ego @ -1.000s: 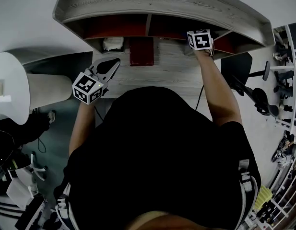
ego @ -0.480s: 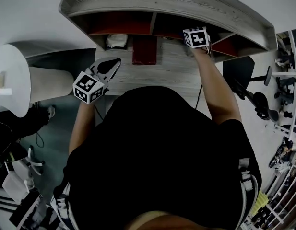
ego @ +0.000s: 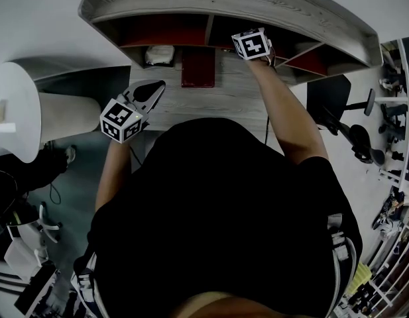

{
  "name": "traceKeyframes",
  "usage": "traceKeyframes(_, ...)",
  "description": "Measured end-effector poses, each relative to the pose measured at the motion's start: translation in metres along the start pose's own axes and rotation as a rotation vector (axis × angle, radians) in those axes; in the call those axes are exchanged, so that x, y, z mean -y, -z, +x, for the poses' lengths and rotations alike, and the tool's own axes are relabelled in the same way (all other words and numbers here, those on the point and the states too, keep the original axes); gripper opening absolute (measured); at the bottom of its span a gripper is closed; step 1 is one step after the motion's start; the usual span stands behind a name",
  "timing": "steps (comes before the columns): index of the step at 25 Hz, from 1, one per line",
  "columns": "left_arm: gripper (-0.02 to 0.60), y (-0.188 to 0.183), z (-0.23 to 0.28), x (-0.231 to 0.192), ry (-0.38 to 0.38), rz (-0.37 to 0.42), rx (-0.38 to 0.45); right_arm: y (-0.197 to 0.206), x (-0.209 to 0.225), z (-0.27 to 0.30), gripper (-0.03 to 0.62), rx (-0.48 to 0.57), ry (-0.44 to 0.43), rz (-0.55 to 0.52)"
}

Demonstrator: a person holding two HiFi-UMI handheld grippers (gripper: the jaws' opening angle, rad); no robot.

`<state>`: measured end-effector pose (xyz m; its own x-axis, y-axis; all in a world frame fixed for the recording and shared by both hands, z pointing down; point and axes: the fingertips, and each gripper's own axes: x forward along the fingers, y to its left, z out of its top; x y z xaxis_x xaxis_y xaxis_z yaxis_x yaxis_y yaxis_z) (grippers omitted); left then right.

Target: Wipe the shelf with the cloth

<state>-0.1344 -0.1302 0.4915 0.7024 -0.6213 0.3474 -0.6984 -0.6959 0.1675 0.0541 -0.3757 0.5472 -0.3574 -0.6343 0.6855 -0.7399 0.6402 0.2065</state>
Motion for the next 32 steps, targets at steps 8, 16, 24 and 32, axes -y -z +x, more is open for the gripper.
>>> traceKeyframes(8,0.017,-0.002,0.004,-0.002,0.004,0.000,0.001,-0.014,-0.025,0.008,0.067,0.008,-0.035,-0.037)
traceKeyframes(16,0.017,-0.002,0.006,-0.001,0.011,0.005,-0.001,-0.021,-0.033,0.008,0.067,0.017,-0.045,-0.060)
traceKeyframes(24,0.017,0.000,0.009,-0.002,0.019,0.000,-0.021,-0.019,-0.033,0.009,0.067,0.017,-0.044,-0.048)
traceKeyframes(32,0.017,0.000,0.007,-0.001,0.015,0.000,-0.018,-0.019,-0.033,0.008,0.067,0.020,-0.041,-0.054)
